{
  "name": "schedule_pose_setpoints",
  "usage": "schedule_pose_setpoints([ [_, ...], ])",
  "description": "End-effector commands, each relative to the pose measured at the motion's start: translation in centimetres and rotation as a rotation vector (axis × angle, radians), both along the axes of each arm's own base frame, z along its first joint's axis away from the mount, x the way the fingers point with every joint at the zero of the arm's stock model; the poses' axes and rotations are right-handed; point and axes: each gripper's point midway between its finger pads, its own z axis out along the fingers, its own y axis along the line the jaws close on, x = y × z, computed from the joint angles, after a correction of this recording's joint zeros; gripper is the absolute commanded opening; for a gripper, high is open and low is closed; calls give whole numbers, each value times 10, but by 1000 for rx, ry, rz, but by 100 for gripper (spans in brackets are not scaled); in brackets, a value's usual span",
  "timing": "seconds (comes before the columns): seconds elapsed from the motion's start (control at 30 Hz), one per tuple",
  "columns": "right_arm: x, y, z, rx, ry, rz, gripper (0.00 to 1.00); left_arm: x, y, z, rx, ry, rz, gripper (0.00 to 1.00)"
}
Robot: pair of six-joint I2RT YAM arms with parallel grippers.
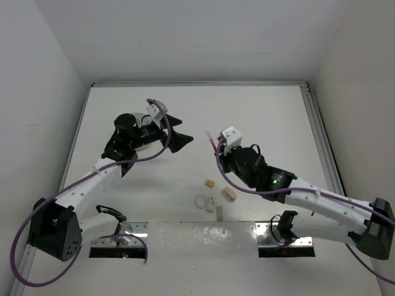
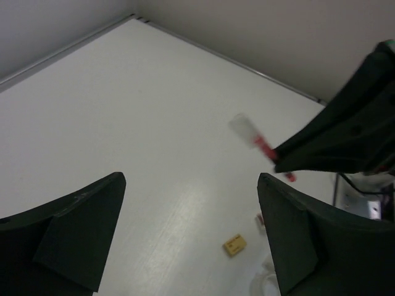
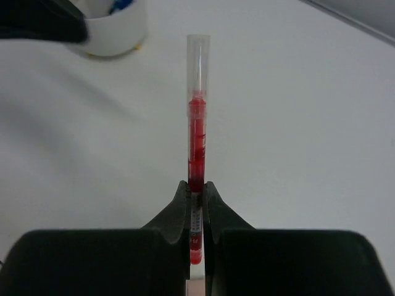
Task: Sort the stationery into containers
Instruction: Pick up the pen from the corner of the board, then place the pen in the storage box.
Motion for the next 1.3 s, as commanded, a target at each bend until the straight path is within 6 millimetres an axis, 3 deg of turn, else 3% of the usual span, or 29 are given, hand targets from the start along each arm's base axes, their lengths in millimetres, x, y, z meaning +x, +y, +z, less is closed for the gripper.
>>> schedule_pose_setpoints([
  [0.0, 11, 67, 68, 63, -268, 291, 0, -41, -25, 28, -104, 21, -253, 83],
  [0.1, 16, 90, 83, 105, -288, 355, 0, -46, -27, 33, -117, 23, -271, 70],
  [0.17, 19, 96, 89, 128, -307, 370, 0, -48, -28, 33, -120, 20, -286, 67],
  [0.37, 18, 102, 95, 186, -300, 416, 0, -43, -27, 27, -137, 41, -243, 67],
  [0.6, 14, 107, 87, 202, -274, 440, 0, -31, -26, 54, -250, 1, -192, 53],
  [0.73, 14, 105, 88, 197, -279, 439, 0, -28, -26, 58, -277, 18, -179, 30],
  [0.83, 15, 103, 90, 203, -282, 434, 0, -26, -25, 56, -266, 12, -172, 3],
  [1.0, 19, 99, 89, 217, -275, 414, 0, -21, -22, 49, -220, 14, -142, 0],
  [1.03, 20, 99, 90, 227, -266, 409, 4, -17, -21, 47, -194, 4, -123, 0],
  [1.07, 23, 97, 88, 228, -257, 392, 24, -14, -18, 46, -179, -4, -103, 0],
  [1.13, 29, 95, 84, 231, -235, 353, 80, 0, -11, 39, -128, 7, -25, 0],
  [1.17, 31, 93, 83, 230, -229, 337, 93, 9, -3, 37, -79, -47, 18, 0],
  [1.2, 35, 90, 83, 226, -228, 308, 99, 22, 9, 36, -50, -63, 105, 0],
  [1.27, 40, 84, 79, 222, -210, 272, 99, 44, 35, 30, 61, -122, 243, 0],
])
